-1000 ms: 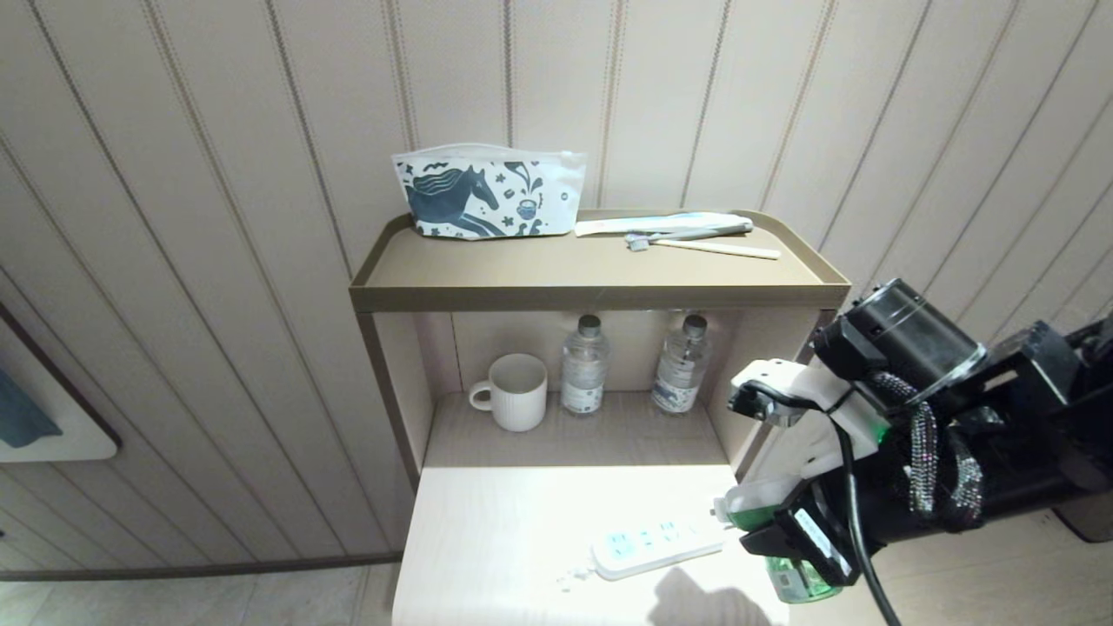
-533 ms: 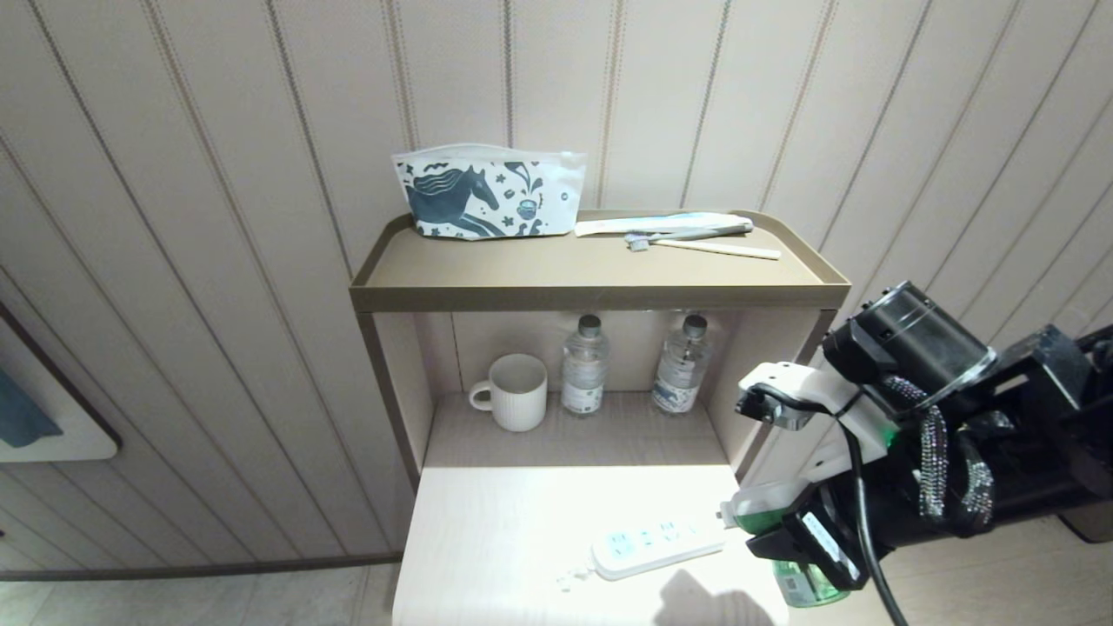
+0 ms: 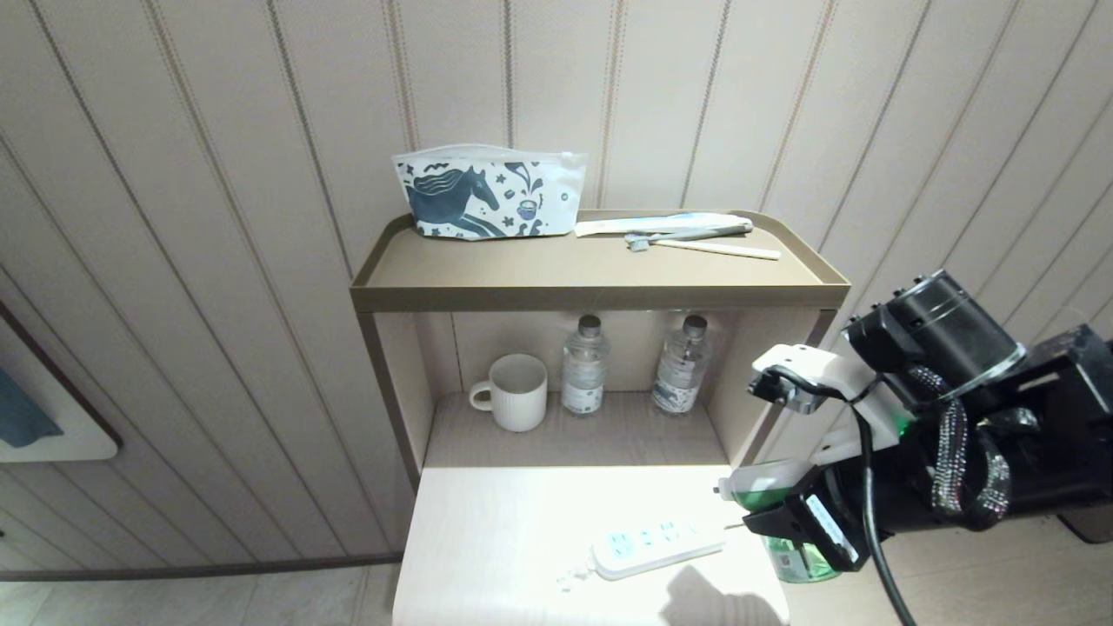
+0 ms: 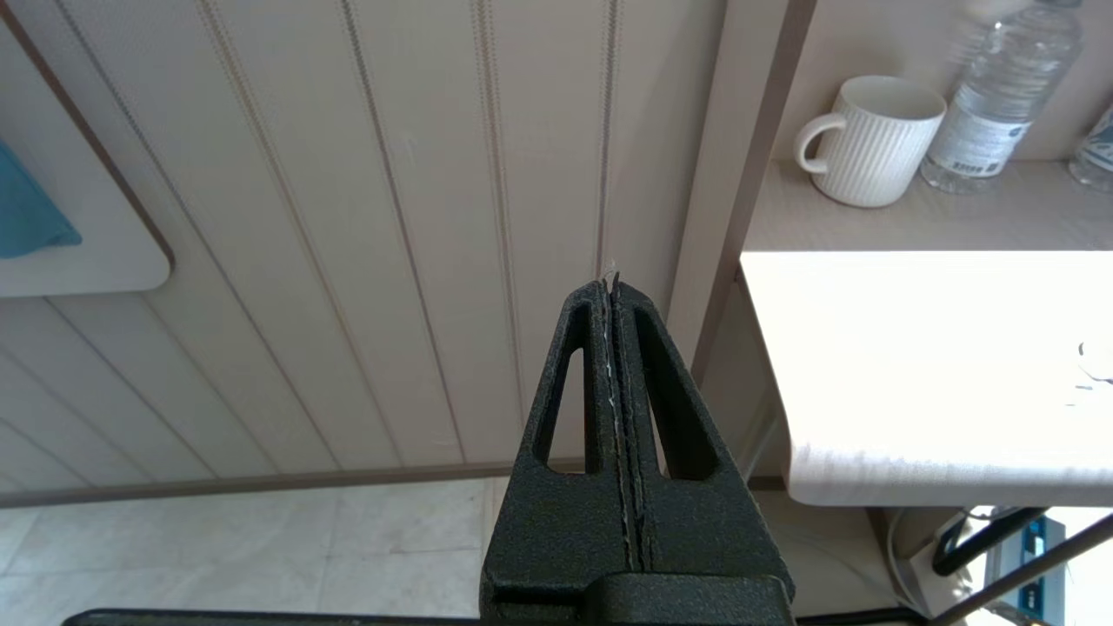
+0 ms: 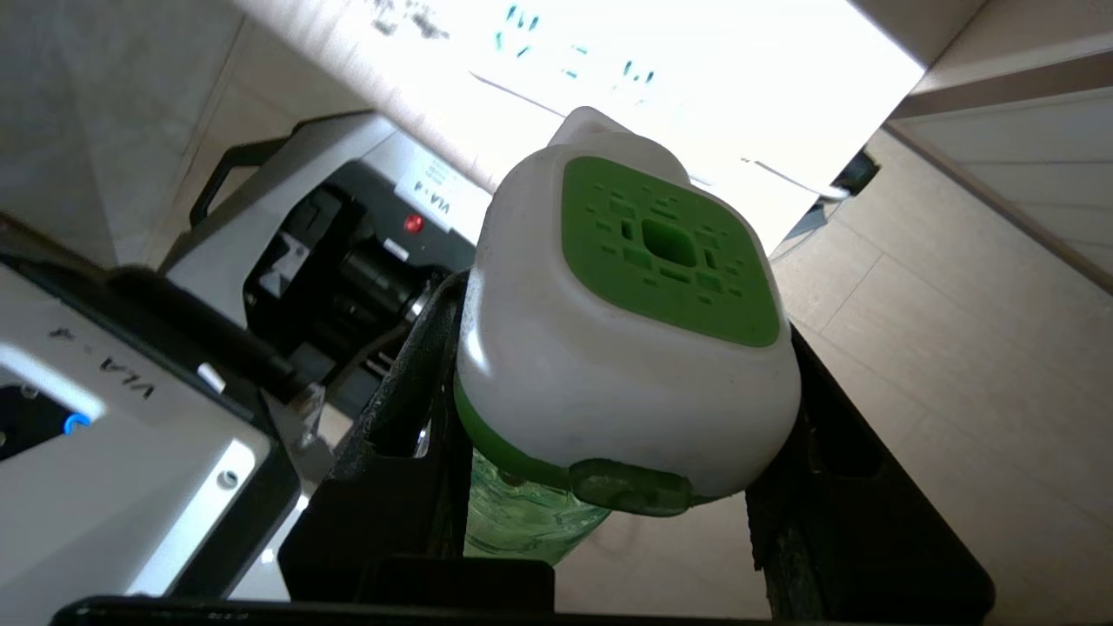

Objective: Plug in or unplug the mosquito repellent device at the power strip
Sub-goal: Place the mosquito repellent liquid on the table

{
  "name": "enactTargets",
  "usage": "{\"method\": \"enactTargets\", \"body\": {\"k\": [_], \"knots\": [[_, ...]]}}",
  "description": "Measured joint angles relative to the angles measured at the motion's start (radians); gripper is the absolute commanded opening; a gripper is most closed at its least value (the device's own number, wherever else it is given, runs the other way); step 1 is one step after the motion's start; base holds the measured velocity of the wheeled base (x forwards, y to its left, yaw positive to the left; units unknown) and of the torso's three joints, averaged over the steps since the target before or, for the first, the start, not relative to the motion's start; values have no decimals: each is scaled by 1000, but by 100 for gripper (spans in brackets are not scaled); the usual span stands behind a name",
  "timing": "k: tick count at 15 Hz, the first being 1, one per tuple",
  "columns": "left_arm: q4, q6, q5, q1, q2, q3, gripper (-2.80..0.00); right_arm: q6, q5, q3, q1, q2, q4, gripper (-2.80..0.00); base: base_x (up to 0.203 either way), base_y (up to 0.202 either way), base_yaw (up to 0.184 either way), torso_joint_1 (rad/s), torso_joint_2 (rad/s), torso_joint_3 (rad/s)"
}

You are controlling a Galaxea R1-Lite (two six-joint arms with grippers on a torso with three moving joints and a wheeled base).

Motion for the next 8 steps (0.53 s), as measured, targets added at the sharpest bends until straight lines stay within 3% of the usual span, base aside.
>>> {"method": "enactTargets", "body": {"k": [3, 8], "knots": [[3, -19, 1, -1, -4, 2, -280, 0, -17, 25, -15, -2, -92, -280, 0, 0, 0, 0, 0, 0], [5, -20, 0, -1, -4, 3, -280, 13, -139, 64, 5, -10, -259, -280, 0, 0, 0, 0, 0, 0]]}}
